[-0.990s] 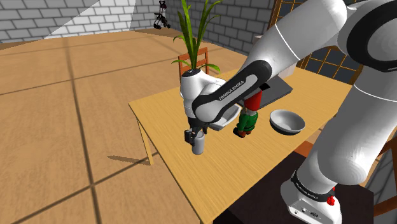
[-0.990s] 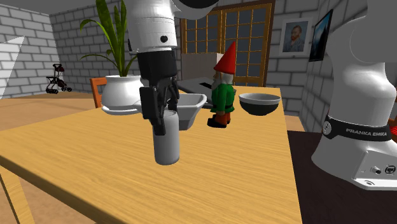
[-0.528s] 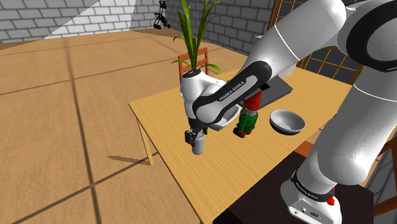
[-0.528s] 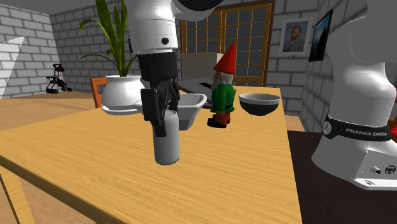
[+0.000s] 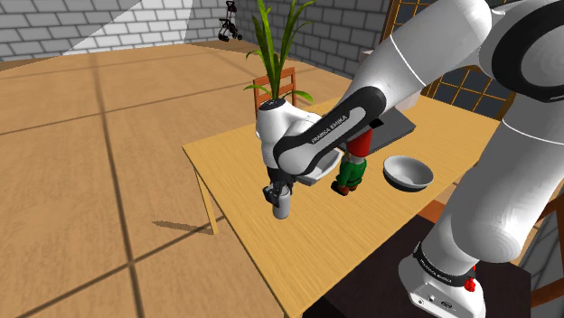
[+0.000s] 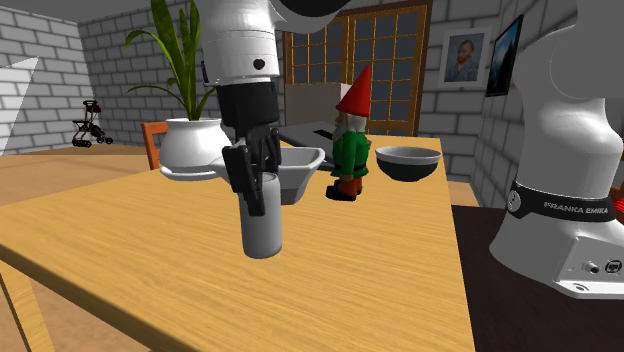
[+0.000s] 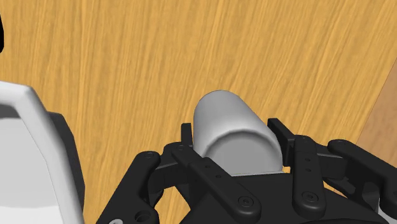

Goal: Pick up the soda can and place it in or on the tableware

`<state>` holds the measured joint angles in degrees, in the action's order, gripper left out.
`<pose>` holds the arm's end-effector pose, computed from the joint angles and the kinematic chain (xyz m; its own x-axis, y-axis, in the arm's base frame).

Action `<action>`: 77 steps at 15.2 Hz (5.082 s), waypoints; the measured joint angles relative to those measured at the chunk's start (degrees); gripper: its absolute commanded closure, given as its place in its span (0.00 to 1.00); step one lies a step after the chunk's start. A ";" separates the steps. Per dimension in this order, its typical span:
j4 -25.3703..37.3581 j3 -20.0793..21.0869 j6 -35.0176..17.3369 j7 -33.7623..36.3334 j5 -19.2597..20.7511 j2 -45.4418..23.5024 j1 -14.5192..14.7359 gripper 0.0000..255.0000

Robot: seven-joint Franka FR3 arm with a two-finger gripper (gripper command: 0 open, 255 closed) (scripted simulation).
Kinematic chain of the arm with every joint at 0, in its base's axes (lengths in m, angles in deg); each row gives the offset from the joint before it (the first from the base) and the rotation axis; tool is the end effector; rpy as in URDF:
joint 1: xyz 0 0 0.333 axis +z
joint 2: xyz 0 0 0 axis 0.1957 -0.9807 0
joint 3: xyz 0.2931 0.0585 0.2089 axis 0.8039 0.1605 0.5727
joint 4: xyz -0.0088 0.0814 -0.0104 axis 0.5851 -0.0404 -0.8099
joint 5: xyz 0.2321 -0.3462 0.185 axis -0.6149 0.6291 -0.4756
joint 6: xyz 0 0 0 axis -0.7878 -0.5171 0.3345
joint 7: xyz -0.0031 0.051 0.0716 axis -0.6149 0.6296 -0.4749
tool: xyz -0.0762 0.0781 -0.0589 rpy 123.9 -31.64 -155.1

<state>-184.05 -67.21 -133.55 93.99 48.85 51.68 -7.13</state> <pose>0.5092 0.1647 0.2758 0.9956 0.0475 -0.0805 0.0525 -0.9967 0.0620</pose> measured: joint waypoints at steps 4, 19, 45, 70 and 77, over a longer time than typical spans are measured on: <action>0.22 0.01 0.90 -0.24 -0.27 0.64 -0.03 1.00; 4.53 0.00 12.50 -2.42 -2.92 8.20 0.02 1.00; 15.61 -7.83 26.79 -15.79 -1.54 12.01 -5.79 1.00; 16.43 -14.97 17.14 -27.51 0.76 2.25 -11.87 1.00; 14.84 -14.99 14.78 -27.32 0.86 1.50 -11.89 1.00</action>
<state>-169.21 -82.20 -118.77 66.66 49.71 53.19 -19.02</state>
